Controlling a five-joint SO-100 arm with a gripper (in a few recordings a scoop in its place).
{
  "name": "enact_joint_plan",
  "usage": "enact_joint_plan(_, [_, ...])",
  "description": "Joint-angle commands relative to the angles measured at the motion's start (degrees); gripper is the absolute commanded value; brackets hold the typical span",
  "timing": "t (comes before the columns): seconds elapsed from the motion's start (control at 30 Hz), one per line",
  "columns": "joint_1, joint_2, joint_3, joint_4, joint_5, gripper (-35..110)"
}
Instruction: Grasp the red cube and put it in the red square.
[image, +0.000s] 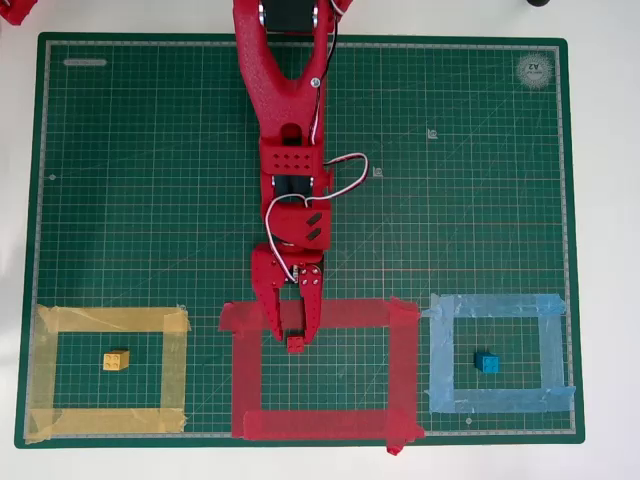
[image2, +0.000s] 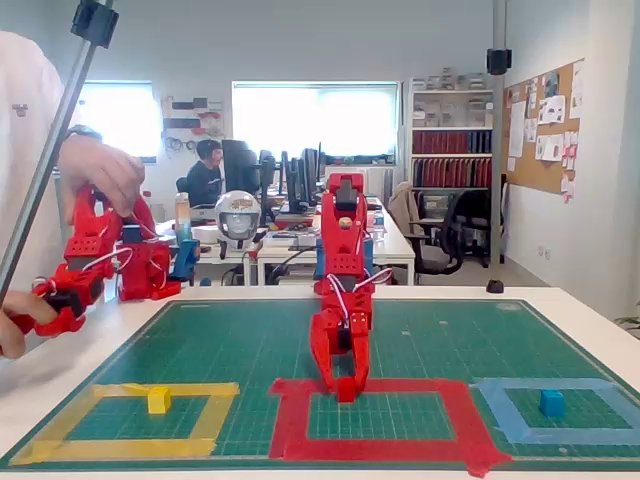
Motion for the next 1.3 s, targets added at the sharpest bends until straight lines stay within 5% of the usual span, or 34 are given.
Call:
enact_joint_plan(0.0, [-1.8, 9.6, 2.9, -1.1, 1.0, 15])
enact_joint_plan(0.17, [-3.0, 14.2, 7.6, -1.1, 1.6, 15])
enact_joint_plan(0.3, [-3.2, 15.7, 9.2, -1.1, 2.5, -1])
enact_joint_plan(1.27, [-2.4, 3.7, 0.9, -1.0, 1.1, -1])
